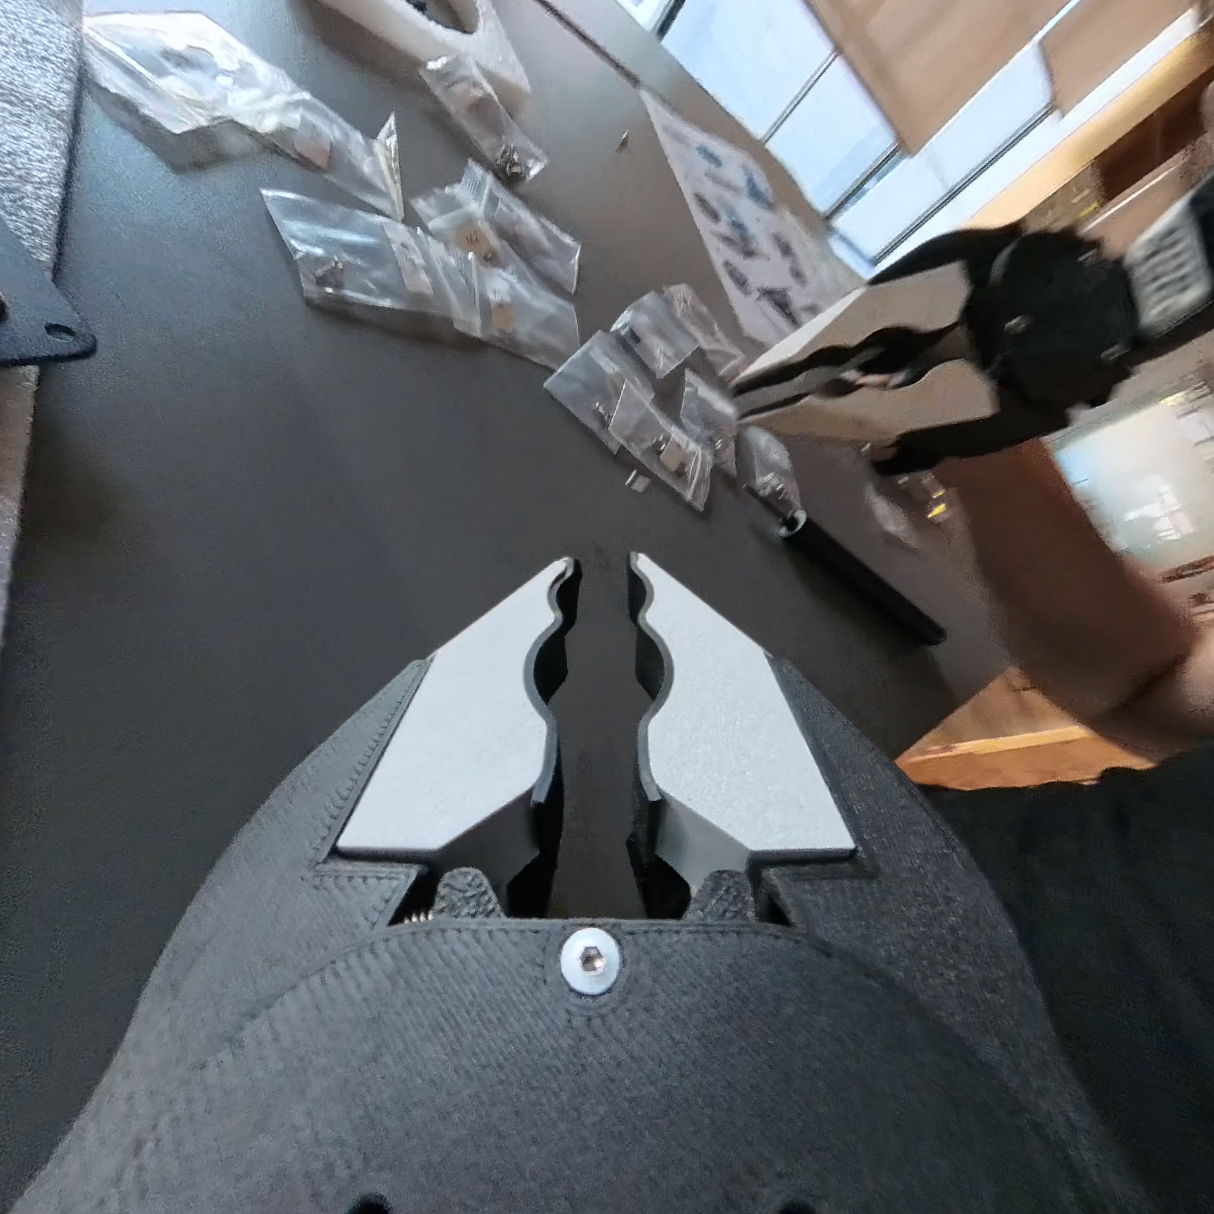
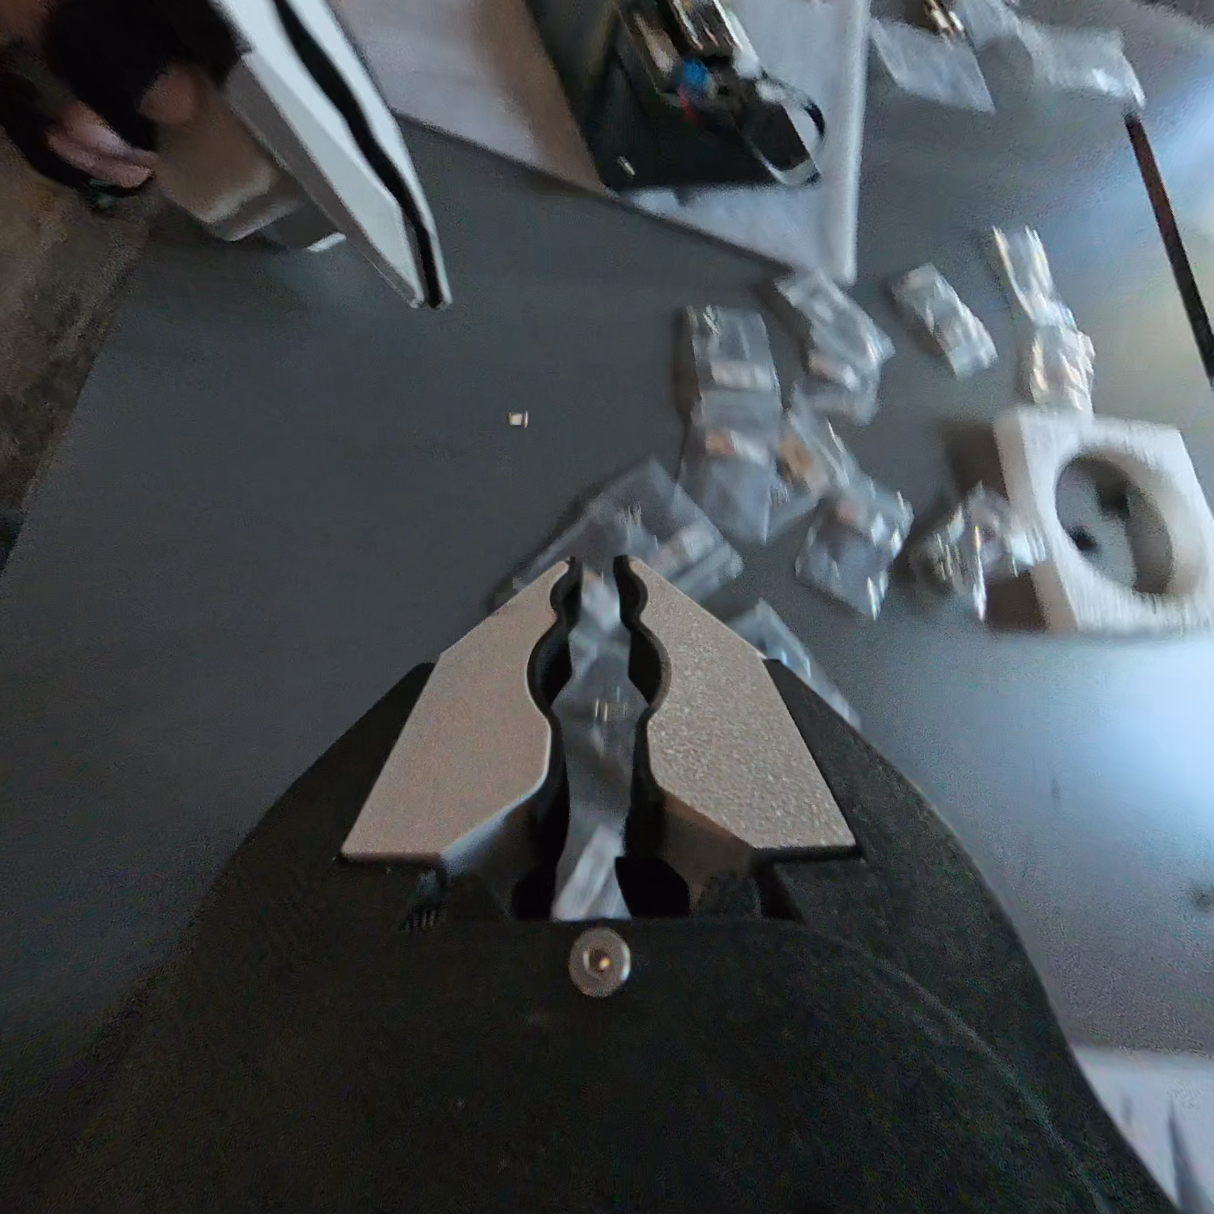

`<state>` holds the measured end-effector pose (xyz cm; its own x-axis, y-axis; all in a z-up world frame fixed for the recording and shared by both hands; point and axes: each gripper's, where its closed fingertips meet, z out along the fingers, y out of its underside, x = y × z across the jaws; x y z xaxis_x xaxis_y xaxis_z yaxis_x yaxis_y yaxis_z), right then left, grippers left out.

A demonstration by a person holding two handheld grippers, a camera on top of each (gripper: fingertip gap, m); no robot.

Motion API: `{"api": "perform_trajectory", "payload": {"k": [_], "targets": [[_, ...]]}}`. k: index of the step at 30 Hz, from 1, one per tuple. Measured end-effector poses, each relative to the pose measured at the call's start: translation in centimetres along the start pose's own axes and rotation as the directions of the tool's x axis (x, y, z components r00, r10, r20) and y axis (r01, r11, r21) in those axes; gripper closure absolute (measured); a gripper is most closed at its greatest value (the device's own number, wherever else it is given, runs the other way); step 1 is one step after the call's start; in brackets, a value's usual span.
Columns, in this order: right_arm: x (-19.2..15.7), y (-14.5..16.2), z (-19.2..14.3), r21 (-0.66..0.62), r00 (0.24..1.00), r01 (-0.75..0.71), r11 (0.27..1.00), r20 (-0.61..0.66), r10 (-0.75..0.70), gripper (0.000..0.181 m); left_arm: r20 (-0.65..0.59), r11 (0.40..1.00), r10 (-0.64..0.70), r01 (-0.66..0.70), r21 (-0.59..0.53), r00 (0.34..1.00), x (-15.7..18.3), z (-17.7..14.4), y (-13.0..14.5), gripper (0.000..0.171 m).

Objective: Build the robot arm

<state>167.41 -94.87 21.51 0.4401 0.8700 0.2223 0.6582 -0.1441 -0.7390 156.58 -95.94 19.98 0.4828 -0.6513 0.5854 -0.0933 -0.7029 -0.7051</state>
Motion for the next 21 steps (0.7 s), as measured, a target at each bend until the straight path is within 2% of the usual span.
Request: {"api": "perform_trajectory", "payload": {"k": [3, 4, 7, 8, 11, 13, 15, 16, 19, 21], "targets": [[-0.9, 3.1, -4.1, -0.059, 0.979, -0.199, 0.978, -0.058, 0.196, 0.161, 0.068, 0.988, 0.148, -0.144, -0.058, 0.987, 1.1, 1.1, 1.0, 0.146], [-1.6, 4.0, -5.2, -0.077, 0.959, -0.278, 0.957, -0.075, 0.273, 0.157, 0.079, 0.979, 0.191, -0.185, -0.085, 0.978, 1.4, 1.5, 1.3, 0.146], [-4.8, 4.9, -6.5, -0.057, 0.882, -0.470, 0.881, -0.071, 0.466, 0.156, 0.101, 0.948, 0.290, -0.272, -0.164, 0.952, 1.7, 2.8, 1.8, 0.147], [-5.8, 5.5, -6.5, -0.075, 0.863, -0.503, 0.861, -0.085, 0.497, 0.149, 0.100, 0.939, 0.312, -0.290, -0.184, 0.945, 1.6, 3.2, 2.0, 0.149], [-7.2, 8.5, -6.0, -0.191, 0.856, -0.508, 0.840, -0.221, 0.467, 0.145, 0.068, 0.920, 0.345, -0.322, -0.225, 0.936, 1.7, 3.9, 1.9, 0.152], [-6.9, 8.4, -5.9, -0.162, 0.858, -0.479, 0.863, -0.292, 0.421, 0.150, 0.044, 0.909, 0.359, -0.338, -0.243, 0.932, 1.8, 4.0, 1.6, 0.155], [-7.4, 8.3, -5.6, -0.163, 0.865, -0.467, 0.869, -0.288, 0.411, 0.165, 0.020, 0.894, 0.388, -0.370, -0.253, 0.922, 1.9, 4.1, 1.2, 0.159], [-7.5, 8.2, -5.6, -0.161, 0.861, -0.475, 0.865, -0.290, 0.418, 0.165, 0.014, 0.880, 0.417, -0.399, -0.258, 0.909, 1.8, 4.2, 0.8, 0.159], [-7.7, 8.4, -5.8, -0.145, 0.839, -0.513, 0.846, -0.292, 0.459, 0.165, -0.044, 0.799, 0.540, -0.528, -0.286, 0.841, 2.1, 5.0, 0.1, 0.152], [-7.8, 8.5, -6.1, -0.129, 0.829, -0.529, 0.839, -0.290, 0.478, 0.165, -0.044, 0.727, 0.622, -0.597, -0.339, 0.782, 1.5, 5.8, -0.2, 0.156]]}}
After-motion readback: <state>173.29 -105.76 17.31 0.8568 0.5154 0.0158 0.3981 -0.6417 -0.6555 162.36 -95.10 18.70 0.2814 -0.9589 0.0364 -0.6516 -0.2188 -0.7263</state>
